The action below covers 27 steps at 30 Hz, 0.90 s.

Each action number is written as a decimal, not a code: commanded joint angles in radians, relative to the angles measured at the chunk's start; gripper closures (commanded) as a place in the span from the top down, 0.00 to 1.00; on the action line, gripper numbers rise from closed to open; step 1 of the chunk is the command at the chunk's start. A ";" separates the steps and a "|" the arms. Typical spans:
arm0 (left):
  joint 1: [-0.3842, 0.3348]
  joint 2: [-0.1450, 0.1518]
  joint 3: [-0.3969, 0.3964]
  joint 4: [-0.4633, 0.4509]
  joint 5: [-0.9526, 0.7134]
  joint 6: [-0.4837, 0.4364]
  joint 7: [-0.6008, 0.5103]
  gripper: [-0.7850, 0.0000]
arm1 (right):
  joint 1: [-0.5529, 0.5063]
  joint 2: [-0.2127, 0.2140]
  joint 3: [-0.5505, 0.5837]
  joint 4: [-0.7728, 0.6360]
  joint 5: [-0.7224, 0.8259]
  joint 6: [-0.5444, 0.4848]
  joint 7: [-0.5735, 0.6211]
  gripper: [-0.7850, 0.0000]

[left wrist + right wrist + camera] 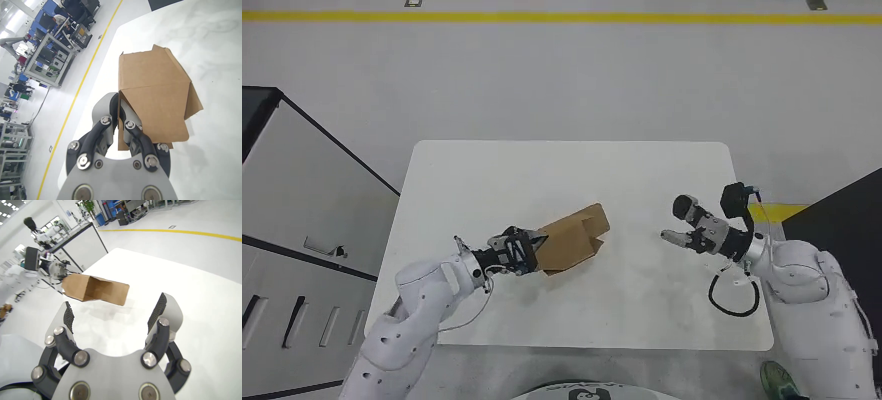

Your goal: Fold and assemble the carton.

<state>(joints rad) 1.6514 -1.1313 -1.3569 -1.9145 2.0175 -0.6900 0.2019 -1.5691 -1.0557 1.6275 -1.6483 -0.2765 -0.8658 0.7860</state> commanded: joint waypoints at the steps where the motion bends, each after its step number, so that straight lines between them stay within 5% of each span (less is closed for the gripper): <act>1: -0.006 0.001 0.002 -0.001 -0.020 -0.014 -0.016 0.00 | 0.036 0.012 -0.026 0.027 0.182 0.059 0.157 1.00; 3: -0.009 0.001 0.006 -0.003 -0.035 -0.020 -0.031 0.00 | 0.062 0.020 -0.058 0.049 0.318 0.118 0.286 1.00; 11: -0.007 0.001 0.011 0.001 -0.045 -0.020 -0.036 0.00 | 0.054 0.019 -0.075 0.044 0.341 0.128 0.291 1.00; 20: -0.032 0.005 0.044 0.001 -0.145 -0.122 -0.068 0.00 | 0.146 0.032 -0.219 0.109 0.696 0.346 0.514 1.00; 27: -0.042 0.007 0.049 -0.004 -0.193 -0.132 -0.080 0.00 | 0.195 0.032 -0.266 0.183 0.802 0.433 0.601 1.00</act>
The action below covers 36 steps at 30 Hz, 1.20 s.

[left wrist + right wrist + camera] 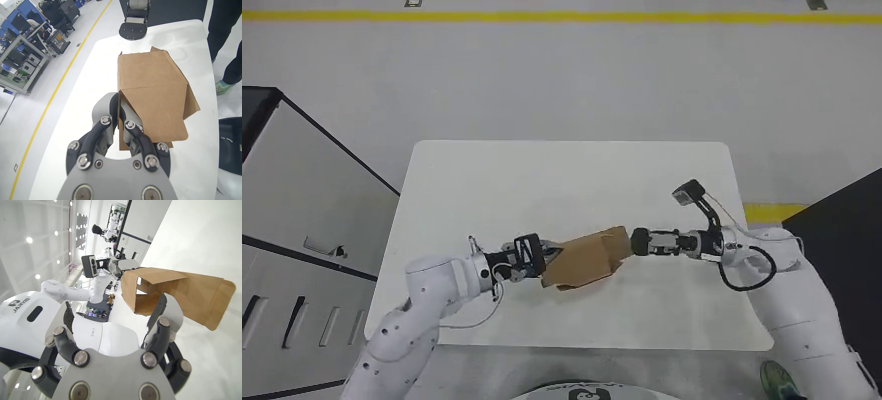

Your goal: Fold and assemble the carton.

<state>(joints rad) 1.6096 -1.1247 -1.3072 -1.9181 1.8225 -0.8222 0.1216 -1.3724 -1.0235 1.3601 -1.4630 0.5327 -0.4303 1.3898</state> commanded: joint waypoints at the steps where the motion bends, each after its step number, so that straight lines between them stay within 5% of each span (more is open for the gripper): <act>1: 0.000 0.000 0.000 0.000 0.002 0.001 0.000 0.00 | -0.002 0.000 0.001 -0.002 -0.007 -0.003 -0.003 1.00; 17: -0.013 0.011 0.031 0.003 -0.012 -0.004 0.035 0.00 | 0.025 -0.020 -0.082 0.108 0.273 0.176 0.055 1.00; 36: -0.004 0.030 0.043 0.000 -0.023 0.019 0.058 0.00 | 0.057 -0.033 -0.140 0.183 0.272 0.200 0.069 1.00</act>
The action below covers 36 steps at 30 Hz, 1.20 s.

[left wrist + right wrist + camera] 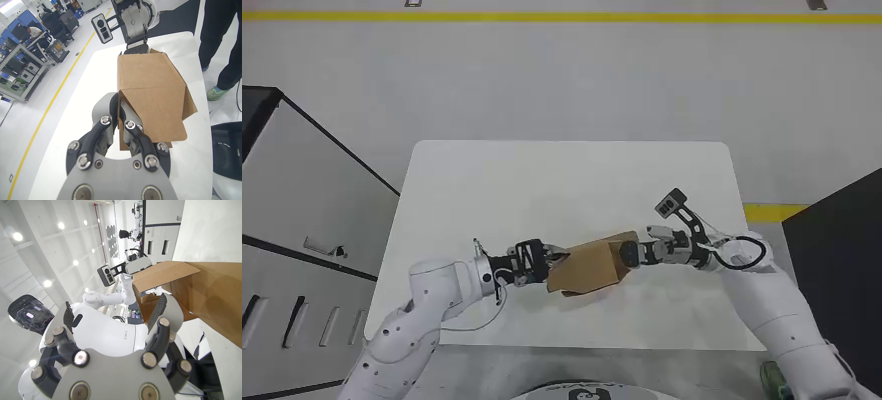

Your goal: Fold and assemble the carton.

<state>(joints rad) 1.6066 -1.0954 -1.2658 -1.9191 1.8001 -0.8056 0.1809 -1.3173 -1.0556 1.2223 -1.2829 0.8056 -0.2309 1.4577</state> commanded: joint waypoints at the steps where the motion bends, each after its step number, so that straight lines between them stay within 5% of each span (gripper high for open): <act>1: -0.002 0.001 0.003 0.002 -0.003 0.005 -0.002 0.00 | 0.004 -0.001 -0.005 0.006 -0.003 0.002 0.004 1.00; 36: -0.056 0.017 0.045 0.030 -0.066 0.040 -0.041 0.00 | 0.029 -0.002 -0.043 0.009 -0.081 -0.018 0.037 1.00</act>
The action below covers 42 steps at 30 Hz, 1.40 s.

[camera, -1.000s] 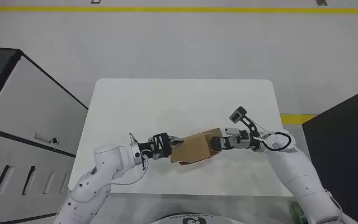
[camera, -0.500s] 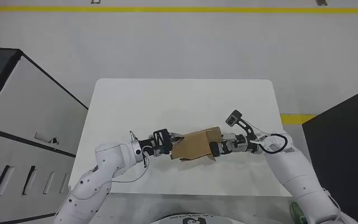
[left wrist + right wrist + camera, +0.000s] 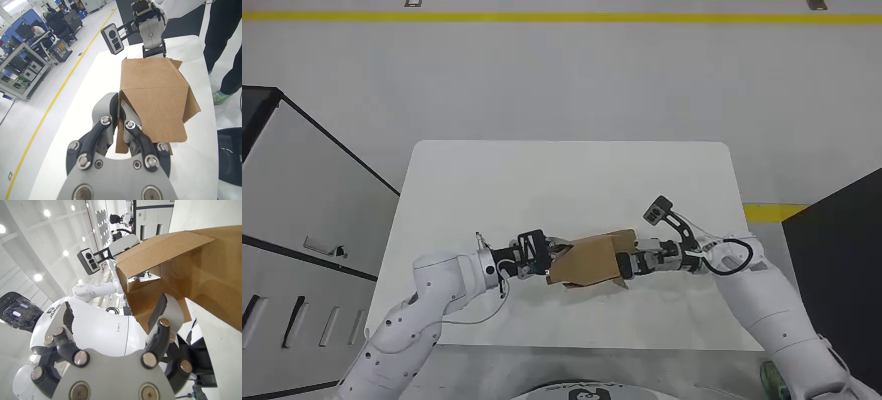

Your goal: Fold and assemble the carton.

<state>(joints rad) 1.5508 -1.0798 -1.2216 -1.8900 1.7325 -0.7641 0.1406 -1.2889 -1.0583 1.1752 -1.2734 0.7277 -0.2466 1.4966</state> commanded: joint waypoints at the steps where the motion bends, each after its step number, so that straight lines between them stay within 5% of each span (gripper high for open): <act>1: 0.000 0.002 0.001 0.001 0.002 -0.004 0.000 0.00 | 0.001 0.002 0.009 -0.001 -0.005 -0.005 -0.003 1.00; 42: -0.022 0.039 0.082 -0.013 0.102 -0.084 0.057 0.00 | -0.013 0.012 0.069 -0.041 0.005 -0.085 -0.075 1.00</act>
<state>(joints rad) 1.5298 -1.0416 -1.1418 -1.9033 1.8317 -0.8467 0.1967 -1.3034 -1.0463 1.2445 -1.3144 0.7334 -0.3319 1.4220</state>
